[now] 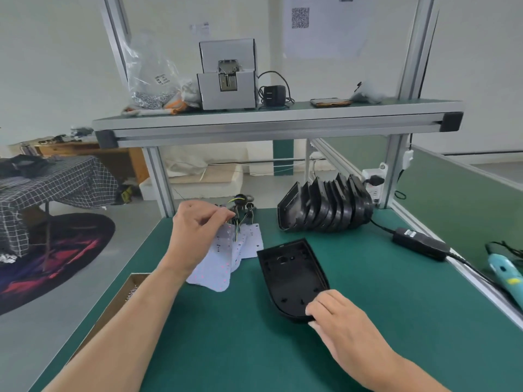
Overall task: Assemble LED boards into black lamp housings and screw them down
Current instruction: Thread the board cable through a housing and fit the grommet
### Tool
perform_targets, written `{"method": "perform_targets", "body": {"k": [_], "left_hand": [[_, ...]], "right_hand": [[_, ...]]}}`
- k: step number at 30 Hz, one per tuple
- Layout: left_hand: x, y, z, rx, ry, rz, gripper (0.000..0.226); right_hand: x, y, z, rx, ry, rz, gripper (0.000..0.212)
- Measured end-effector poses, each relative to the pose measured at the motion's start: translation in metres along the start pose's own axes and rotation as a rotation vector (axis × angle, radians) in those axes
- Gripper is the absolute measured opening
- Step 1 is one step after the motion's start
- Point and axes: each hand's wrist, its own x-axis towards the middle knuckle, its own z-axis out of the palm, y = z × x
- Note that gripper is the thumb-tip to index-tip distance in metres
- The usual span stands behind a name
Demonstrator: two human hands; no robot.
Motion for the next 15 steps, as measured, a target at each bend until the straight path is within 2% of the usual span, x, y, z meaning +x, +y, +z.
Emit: {"method": "perform_targets", "body": {"k": [5, 11, 14, 15], "left_hand": [[-0.026, 0.049, -0.01, 0.056, -0.019, 0.166, 0.022], [-0.061, 0.124, -0.022, 0.03, -0.06, 0.449, 0.017], [-0.073, 0.155, -0.033, -0.031, -0.062, 0.52, 0.02], [-0.076, 0.165, -0.037, -0.053, -0.055, 0.57, 0.02]], "right_hand": [[-0.03, -0.013, -0.003, 0.001, 0.014, 0.016, 0.025], [-0.055, -0.032, -0.01, -0.017, 0.047, 0.05, 0.023], [-0.067, -0.034, -0.012, 0.117, 0.08, 0.094, 0.017], [-0.069, -0.033, -0.014, 0.186, 0.077, 0.141, 0.024]]}}
